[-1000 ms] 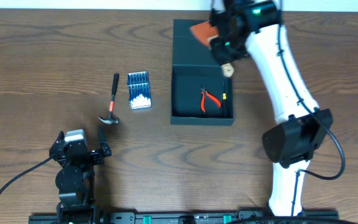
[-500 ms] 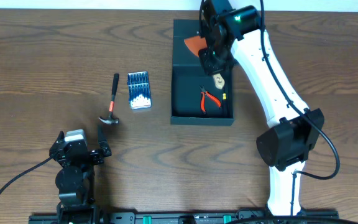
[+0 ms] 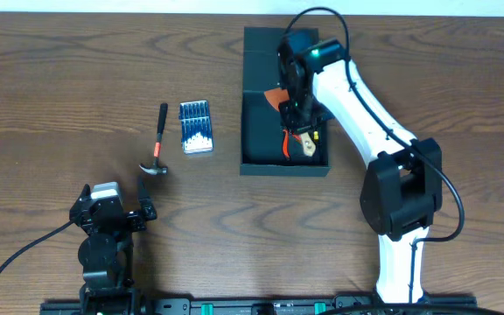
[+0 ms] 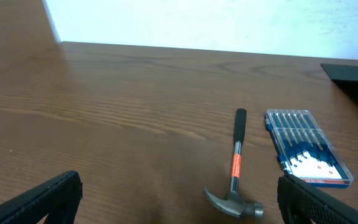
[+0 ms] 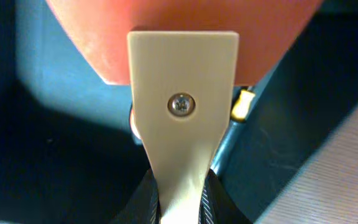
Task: Pack container
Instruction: 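Lower the scraper into the box and open the right gripper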
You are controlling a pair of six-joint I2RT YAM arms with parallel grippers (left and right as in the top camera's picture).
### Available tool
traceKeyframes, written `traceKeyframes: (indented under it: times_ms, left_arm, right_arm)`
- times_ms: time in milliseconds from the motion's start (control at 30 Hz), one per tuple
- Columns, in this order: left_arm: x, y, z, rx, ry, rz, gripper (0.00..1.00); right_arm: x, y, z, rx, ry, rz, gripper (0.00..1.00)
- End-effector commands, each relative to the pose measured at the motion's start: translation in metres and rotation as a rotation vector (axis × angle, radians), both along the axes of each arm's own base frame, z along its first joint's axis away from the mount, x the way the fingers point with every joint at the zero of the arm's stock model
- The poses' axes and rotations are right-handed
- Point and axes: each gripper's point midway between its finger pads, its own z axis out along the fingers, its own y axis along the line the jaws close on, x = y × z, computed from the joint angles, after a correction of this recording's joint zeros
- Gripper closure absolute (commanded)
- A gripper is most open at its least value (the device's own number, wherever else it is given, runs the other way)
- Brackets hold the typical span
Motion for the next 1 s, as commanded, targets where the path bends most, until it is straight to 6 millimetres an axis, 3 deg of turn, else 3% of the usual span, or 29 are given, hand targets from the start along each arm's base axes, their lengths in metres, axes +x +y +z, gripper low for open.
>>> traceKeyframes:
  times_ms: [0, 200, 567, 600, 633, 667, 700, 767, 967]
  left_arm:
    - [-0.004, 0.003, -0.018, 0.009, 0.057, 0.017, 0.02]
    - [-0.004, 0.003, -0.018, 0.009, 0.056, 0.017, 0.01]
    - [-0.004, 0.003, -0.018, 0.009, 0.056, 0.017, 0.01]
    - [-0.004, 0.003, -0.018, 0.009, 0.056, 0.017, 0.01]
    - [-0.004, 0.003, -0.018, 0.009, 0.056, 0.017, 0.02]
    - [-0.004, 0.003, -0.018, 0.009, 0.056, 0.017, 0.02]
    - [-0.004, 0.003, -0.018, 0.009, 0.056, 0.017, 0.02]
    - [-0.004, 0.003, -0.018, 0.009, 0.056, 0.017, 0.01]
    - [-0.004, 0.003, -0.018, 0.009, 0.056, 0.017, 0.01]
  right_arm:
    - [-0.015, 0.006, -0.014, -0.003, 0.035, 0.028, 0.99]
    - [-0.031, 0.006, -0.039, -0.011, 0.077, 0.039, 0.99]
    - [-0.035, 0.005, -0.042, -0.017, 0.090, 0.041, 0.99]
    - [-0.035, 0.005, -0.042, -0.017, 0.090, 0.041, 0.96]
    - [-0.035, 0.005, -0.042, -0.017, 0.090, 0.040, 0.76]
    - [-0.035, 0.005, -0.042, -0.017, 0.090, 0.040, 0.47]
    - [-0.035, 0.005, -0.042, -0.017, 0.089, 0.041, 0.35]
    - [-0.034, 0.005, -0.042, -0.016, 0.085, 0.040, 0.31]
    - [-0.027, 0.006, -0.041, -0.005, 0.065, 0.053, 0.30]
